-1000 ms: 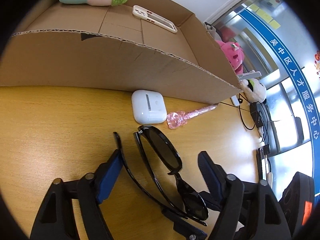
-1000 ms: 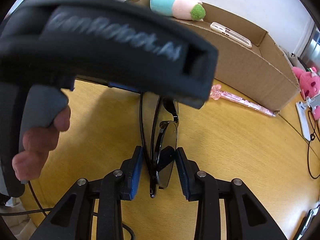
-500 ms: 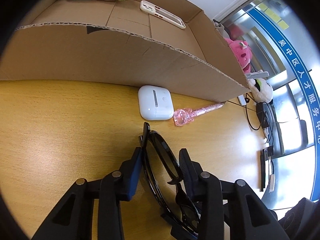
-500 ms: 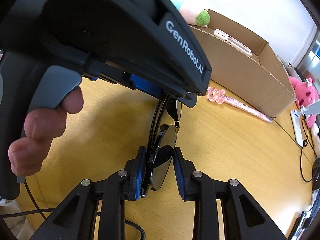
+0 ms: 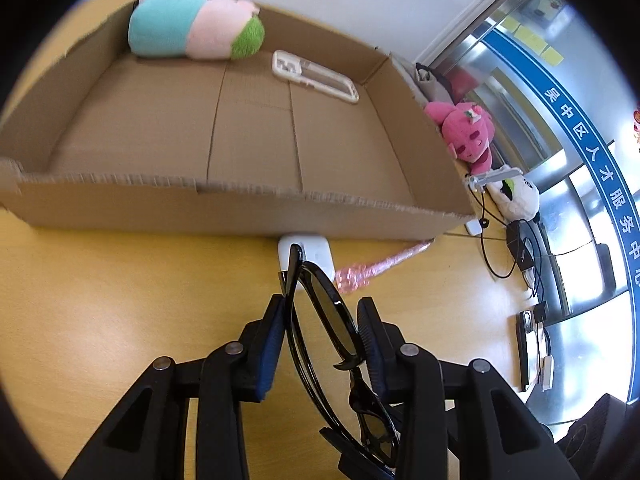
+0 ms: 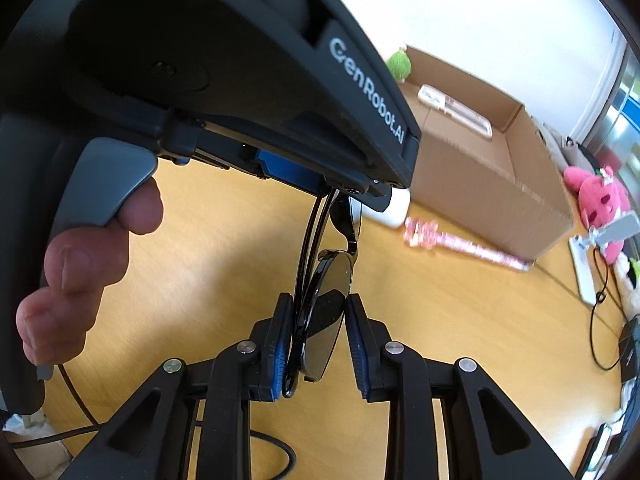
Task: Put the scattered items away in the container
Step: 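Lift the sunglasses with both grippers and carry them over the box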
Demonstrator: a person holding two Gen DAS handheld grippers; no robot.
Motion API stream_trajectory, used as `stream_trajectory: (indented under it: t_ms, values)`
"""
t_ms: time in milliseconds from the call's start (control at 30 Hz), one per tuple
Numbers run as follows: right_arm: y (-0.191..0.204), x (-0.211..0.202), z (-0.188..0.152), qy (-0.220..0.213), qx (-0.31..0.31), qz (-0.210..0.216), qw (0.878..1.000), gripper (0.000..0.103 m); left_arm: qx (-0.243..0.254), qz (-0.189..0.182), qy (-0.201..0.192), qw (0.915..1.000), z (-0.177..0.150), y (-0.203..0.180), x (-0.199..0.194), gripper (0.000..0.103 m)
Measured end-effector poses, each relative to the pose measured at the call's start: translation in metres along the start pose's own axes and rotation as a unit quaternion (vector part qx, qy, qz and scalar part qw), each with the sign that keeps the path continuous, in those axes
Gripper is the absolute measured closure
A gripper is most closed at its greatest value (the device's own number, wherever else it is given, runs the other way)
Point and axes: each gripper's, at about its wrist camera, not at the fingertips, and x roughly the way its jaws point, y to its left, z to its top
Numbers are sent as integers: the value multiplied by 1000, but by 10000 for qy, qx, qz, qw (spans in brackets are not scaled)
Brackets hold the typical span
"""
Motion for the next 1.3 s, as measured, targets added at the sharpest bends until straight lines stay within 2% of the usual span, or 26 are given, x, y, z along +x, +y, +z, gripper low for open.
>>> stream_trajectory:
  t_ms: [267,433,467,600,667,833,967,1067,1100,1133,1300]
  values:
    - [3,-29,47,-540,-39,-6,9985,75,414,198,-475,9978,52,-4,-48,68]
    - [3,-37,87,-794,13,13,9968,74,571,357,-606,9959,91,-5,-69,68]
    - [6,-27,108,-826,20,27,9966,74,586,377,-628,9956,99,-5,-73,68]
    - [3,-24,149,-900,115,184,9957,75,658,451,-722,9942,131,0,-86,67]
    - [15,-24,165,-941,142,210,9952,75,709,505,-764,9933,147,2,-91,67]
    - [13,-14,201,-950,317,382,9942,75,738,660,-776,9921,188,13,-93,68]
    - [3,11,229,-842,482,565,9937,75,669,777,-619,9928,214,30,-82,68]
    - [-8,45,253,-678,548,640,9941,75,563,806,-411,9943,231,51,-67,68]
    - [-34,67,266,-624,578,674,9941,75,539,813,-338,9947,235,58,-61,68]
    - [-42,80,271,-560,623,717,9939,75,510,828,-256,9949,239,65,-54,68]
    - [-38,126,285,-164,821,942,9920,75,391,949,187,9945,252,97,-18,68]
